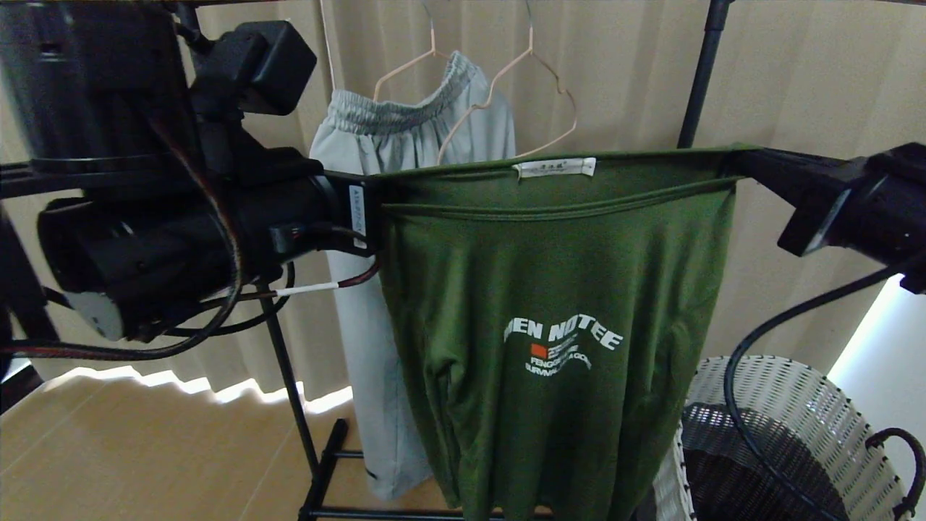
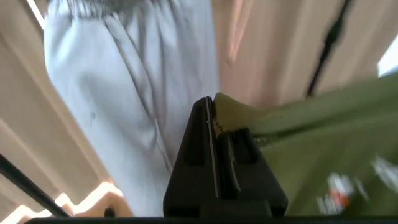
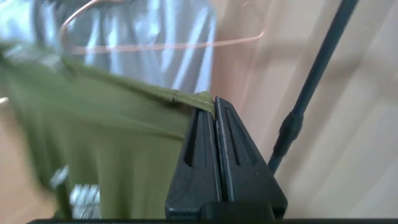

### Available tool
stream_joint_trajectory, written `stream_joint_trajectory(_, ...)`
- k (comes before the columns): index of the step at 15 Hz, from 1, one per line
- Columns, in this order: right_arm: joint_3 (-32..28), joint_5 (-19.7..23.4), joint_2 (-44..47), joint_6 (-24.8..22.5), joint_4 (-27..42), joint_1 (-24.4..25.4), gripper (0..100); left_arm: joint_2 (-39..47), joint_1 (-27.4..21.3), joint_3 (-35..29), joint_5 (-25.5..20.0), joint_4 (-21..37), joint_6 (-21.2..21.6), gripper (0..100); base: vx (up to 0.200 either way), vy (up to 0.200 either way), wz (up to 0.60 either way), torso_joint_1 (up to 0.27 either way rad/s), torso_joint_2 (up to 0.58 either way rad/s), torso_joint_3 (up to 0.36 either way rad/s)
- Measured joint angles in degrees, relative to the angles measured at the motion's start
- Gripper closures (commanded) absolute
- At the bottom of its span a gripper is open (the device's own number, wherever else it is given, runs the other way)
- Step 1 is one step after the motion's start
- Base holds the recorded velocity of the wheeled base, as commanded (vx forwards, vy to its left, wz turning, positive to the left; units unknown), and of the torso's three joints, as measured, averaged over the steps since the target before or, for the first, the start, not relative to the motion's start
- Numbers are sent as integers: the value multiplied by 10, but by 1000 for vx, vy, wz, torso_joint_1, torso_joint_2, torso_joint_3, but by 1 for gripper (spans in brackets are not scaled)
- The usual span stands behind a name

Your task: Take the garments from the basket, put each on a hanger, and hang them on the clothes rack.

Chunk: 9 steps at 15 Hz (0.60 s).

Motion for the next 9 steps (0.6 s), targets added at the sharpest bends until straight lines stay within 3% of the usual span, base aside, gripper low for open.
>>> stream_joint_trajectory(3, -32, 0, 56, 13, -58, -7, 100, -51, -1, 48, -81, 5, 4, 100, 0, 0, 0, 0, 0, 0)
stream_joint_trajectory(6, -71, 1, 115, 20, -120, -8, 100, -106, -10, 93, -193, 3, 5, 100, 0, 0, 0, 0, 0, 0)
stream_joint_trajectory(9, -92, 2, 151, 31, -132, -7, 100, -144, -36, 128, -212, 0, 19, 100, 0, 0, 0, 0, 0, 0)
